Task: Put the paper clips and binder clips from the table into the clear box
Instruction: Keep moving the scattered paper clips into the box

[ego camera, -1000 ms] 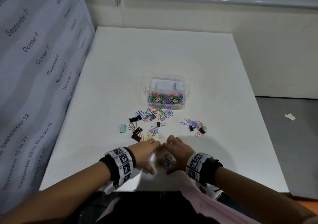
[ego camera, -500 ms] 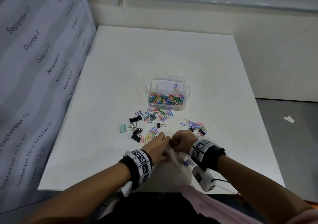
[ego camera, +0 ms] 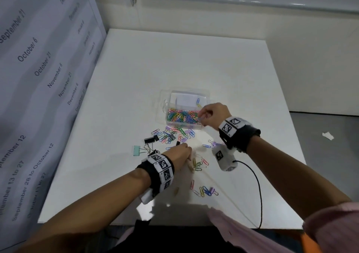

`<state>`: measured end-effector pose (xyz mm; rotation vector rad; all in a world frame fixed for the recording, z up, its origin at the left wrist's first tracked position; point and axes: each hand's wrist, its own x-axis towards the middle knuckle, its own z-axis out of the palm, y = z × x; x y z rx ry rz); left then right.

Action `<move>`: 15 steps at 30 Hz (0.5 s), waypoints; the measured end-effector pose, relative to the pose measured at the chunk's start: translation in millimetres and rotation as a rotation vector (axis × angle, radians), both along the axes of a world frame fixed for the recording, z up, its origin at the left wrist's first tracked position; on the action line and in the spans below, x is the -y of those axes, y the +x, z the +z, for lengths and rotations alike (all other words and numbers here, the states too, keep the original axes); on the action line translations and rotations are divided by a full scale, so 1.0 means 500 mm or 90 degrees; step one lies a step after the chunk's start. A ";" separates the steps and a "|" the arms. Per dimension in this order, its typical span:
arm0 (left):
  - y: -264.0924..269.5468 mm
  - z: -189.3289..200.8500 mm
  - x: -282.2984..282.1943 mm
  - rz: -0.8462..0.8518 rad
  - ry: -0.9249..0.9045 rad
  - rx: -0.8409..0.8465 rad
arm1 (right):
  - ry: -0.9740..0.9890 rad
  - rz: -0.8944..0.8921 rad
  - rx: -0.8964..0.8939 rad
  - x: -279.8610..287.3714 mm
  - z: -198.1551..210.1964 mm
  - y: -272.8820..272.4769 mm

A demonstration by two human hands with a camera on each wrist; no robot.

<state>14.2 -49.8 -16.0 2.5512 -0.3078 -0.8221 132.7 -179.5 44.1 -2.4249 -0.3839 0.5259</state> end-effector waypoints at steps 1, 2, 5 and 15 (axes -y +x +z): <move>0.010 0.006 -0.005 0.019 -0.026 -0.004 | 0.004 -0.013 0.016 -0.006 -0.001 0.013; 0.023 0.014 -0.012 0.050 -0.055 0.006 | 0.004 -0.021 0.025 -0.013 -0.004 0.025; 0.072 0.053 -0.036 0.141 -0.114 0.063 | -0.011 -0.001 0.010 -0.033 -0.018 0.045; 0.221 0.069 -0.085 0.220 -0.077 0.171 | -0.079 0.059 0.046 -0.051 -0.035 0.154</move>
